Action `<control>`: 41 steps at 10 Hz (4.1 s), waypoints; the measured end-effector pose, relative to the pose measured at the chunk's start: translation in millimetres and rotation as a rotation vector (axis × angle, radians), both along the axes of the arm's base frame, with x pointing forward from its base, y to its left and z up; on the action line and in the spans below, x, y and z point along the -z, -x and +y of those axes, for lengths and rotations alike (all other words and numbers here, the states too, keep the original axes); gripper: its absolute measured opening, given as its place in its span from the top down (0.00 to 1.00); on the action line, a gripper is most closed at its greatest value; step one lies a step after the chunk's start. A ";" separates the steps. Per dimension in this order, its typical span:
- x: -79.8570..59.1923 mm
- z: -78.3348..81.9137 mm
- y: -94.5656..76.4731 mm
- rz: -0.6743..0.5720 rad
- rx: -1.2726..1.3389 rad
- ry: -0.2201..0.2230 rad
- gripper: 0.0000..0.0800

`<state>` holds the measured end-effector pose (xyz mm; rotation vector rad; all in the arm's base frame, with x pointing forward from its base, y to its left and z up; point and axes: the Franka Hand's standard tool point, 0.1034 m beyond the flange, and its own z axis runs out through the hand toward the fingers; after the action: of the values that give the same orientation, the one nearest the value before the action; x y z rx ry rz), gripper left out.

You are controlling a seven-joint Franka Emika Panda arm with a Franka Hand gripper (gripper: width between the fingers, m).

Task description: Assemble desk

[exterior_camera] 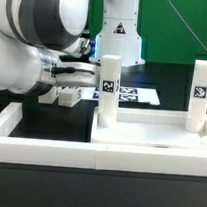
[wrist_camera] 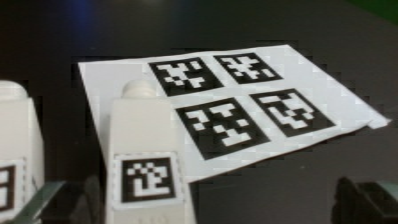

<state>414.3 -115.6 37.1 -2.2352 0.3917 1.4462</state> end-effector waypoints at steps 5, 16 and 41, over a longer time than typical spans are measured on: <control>5.1 -3.7 2.0 -0.031 -0.033 -0.054 0.19; 7.8 -11.7 11.1 0.006 -0.038 -0.046 0.19; -0.6 -4.6 -2.0 0.091 -0.009 0.058 0.19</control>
Offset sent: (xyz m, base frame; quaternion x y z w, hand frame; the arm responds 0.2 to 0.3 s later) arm 0.0000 0.0000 0.0000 0.0000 0.0000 0.0000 1.0000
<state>416.3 -120.2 37.7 -2.2240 0.4592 1.5643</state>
